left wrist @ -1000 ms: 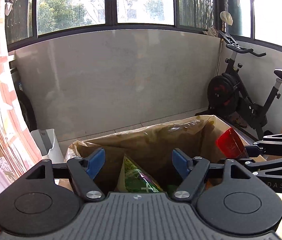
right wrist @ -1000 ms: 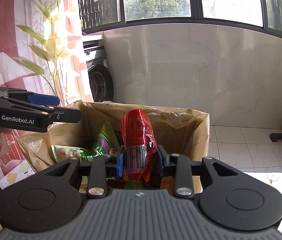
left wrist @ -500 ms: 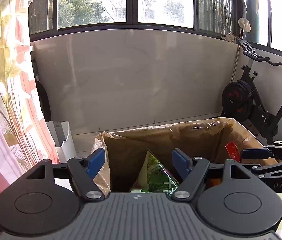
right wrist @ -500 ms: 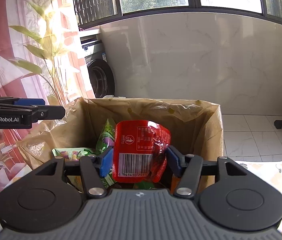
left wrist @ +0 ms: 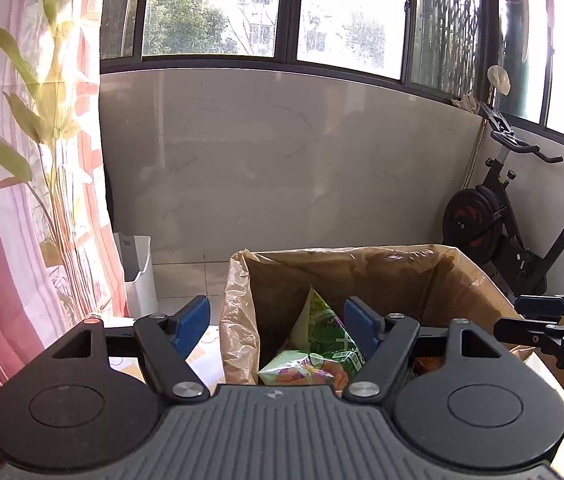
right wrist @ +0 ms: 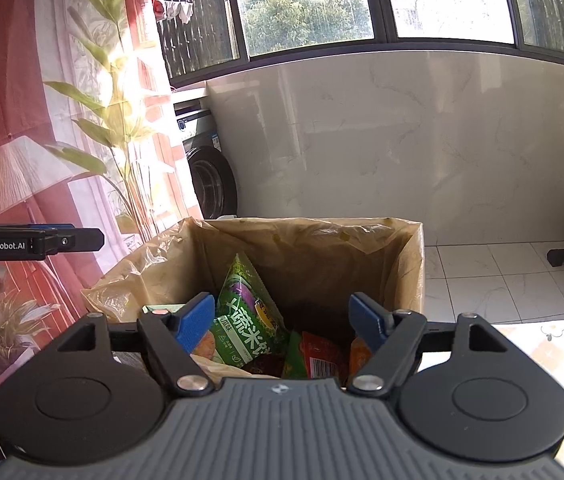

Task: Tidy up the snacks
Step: 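Reach the left gripper down to the yellow chip bag and close on it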

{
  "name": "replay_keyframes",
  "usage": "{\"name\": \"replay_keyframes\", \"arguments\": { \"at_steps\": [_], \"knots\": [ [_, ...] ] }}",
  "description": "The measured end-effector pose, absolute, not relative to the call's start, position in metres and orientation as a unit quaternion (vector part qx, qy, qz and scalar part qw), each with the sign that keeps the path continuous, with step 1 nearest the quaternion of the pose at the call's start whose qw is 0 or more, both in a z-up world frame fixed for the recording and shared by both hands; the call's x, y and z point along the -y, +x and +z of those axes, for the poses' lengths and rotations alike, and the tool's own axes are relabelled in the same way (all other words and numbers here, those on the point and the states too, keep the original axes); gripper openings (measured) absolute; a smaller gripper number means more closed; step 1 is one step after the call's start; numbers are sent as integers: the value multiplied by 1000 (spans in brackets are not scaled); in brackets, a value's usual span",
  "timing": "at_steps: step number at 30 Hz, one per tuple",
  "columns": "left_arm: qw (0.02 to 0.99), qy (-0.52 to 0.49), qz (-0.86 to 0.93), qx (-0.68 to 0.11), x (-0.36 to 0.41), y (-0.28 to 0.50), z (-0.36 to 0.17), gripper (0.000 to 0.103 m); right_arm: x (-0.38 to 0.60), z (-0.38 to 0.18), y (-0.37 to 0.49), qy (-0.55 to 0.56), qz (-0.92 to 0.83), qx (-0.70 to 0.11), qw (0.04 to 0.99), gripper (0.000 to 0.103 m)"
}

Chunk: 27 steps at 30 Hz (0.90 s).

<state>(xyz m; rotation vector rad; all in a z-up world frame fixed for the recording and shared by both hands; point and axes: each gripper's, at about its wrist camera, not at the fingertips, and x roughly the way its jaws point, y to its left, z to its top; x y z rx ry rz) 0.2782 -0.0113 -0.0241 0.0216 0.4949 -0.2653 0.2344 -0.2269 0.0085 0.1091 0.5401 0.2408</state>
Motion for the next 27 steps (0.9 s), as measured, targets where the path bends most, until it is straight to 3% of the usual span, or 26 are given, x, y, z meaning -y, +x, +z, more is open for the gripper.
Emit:
{"name": "replay_keyframes", "arguments": {
  "at_steps": [6, 17, 27],
  "knots": [
    [962, -8, -116, -246, -18, 245, -44, 76, 223, 1, 199, 37, 109, -241, 964, 87],
    [938, -107, -117, -308, -26, 209, -121, 78, 210, -57, 144, 17, 50, -215, 975, 87],
    [916, -84, -114, -375, -5, 201, -190, 81, 216, -110, 123, 56, 40, -274, 959, 87]
  ]
}}
